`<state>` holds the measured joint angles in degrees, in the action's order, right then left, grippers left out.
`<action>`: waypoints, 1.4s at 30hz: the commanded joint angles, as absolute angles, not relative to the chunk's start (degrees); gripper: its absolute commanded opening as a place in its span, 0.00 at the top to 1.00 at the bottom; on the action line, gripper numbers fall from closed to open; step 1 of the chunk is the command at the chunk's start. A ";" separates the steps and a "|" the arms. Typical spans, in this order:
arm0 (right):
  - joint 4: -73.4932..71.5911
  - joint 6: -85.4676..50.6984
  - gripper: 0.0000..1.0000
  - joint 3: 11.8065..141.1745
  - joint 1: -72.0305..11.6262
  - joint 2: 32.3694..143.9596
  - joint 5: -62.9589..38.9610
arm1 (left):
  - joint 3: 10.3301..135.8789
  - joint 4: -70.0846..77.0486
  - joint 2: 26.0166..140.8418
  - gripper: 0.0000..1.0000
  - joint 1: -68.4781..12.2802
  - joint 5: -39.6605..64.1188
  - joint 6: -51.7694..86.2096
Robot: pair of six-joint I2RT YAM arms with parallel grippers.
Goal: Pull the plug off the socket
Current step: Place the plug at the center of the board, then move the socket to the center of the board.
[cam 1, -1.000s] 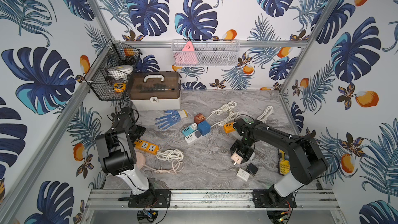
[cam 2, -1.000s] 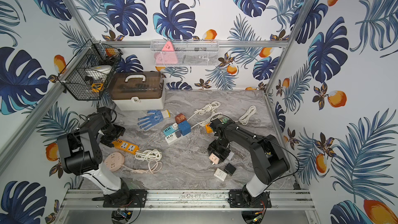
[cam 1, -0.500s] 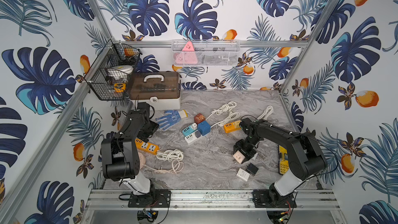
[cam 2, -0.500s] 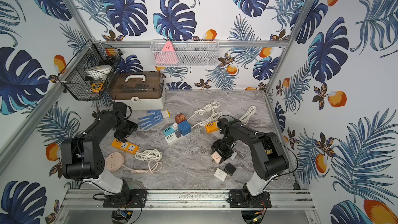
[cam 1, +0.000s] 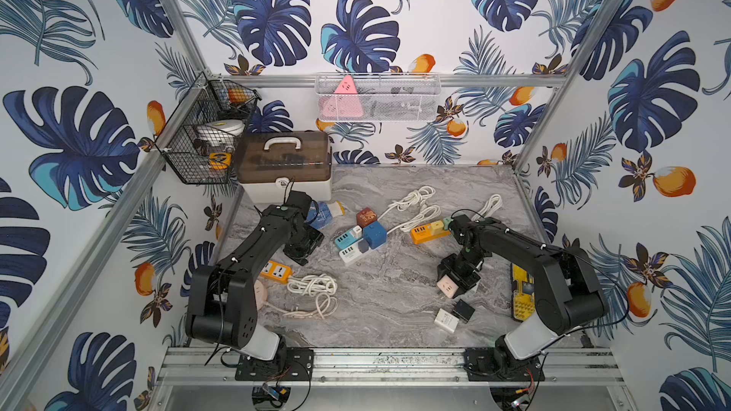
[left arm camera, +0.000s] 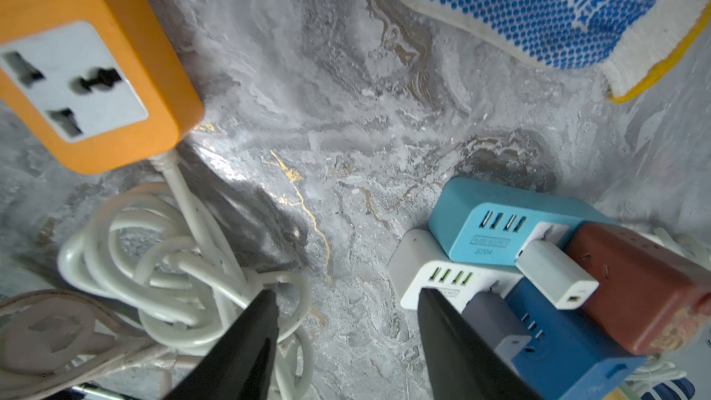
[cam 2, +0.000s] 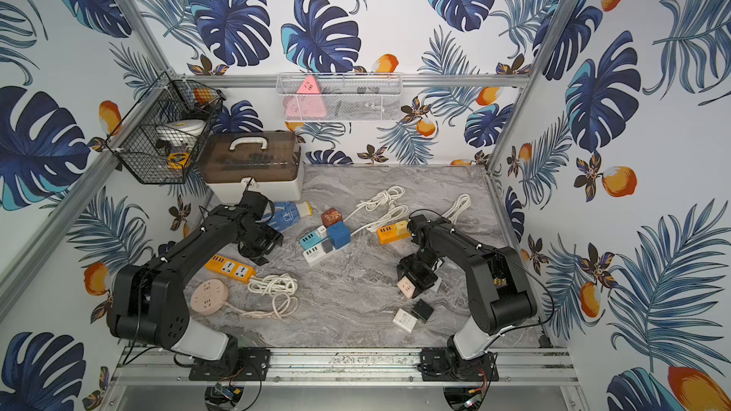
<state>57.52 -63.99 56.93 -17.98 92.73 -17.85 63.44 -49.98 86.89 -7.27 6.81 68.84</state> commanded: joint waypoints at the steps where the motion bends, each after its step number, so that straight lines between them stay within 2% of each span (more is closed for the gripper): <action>1: 59.91 -62.35 0.34 58.52 -17.94 91.15 -15.38 | 62.98 -50.81 85.99 0.35 -8.87 8.38 72.43; 7: 61.58 -61.70 0.26 59.62 -18.02 88.08 -13.86 | 62.31 -50.37 84.64 0.36 -11.76 8.61 76.53; 12: 61.73 -61.88 0.25 59.00 -18.02 87.65 -13.63 | 62.48 -50.10 84.83 0.37 -12.95 9.64 78.58; 17: 62.06 -59.20 0.28 62.41 -18.02 84.84 -8.35 | 63.11 -51.15 84.09 0.38 -14.46 8.97 80.51; 22: 58.31 -48.25 0.32 69.66 -20.73 82.39 -3.98 | 60.47 -50.53 82.27 0.38 -15.42 10.12 85.67; 30: 48.51 -24.60 0.27 77.34 -31.55 82.55 1.37 | 59.45 -47.70 82.42 0.36 -17.37 10.77 91.68; 35: 42.40 -8.79 0.26 80.79 -38.86 87.66 2.13 | 59.15 -45.99 83.88 0.32 -17.64 11.66 93.75; 37: 42.06 -4.52 0.21 83.39 -42.16 91.75 4.55 | 59.15 -45.68 84.20 0.31 -17.59 11.60 94.12; 42: 46.56 -4.16 0.15 93.71 -45.16 104.34 6.61 | 58.77 -44.84 84.22 0.29 -17.62 11.58 94.72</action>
<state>45.52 -7.84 90.67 -44.36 101.03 3.68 59.09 -45.60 84.16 -17.54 11.60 93.27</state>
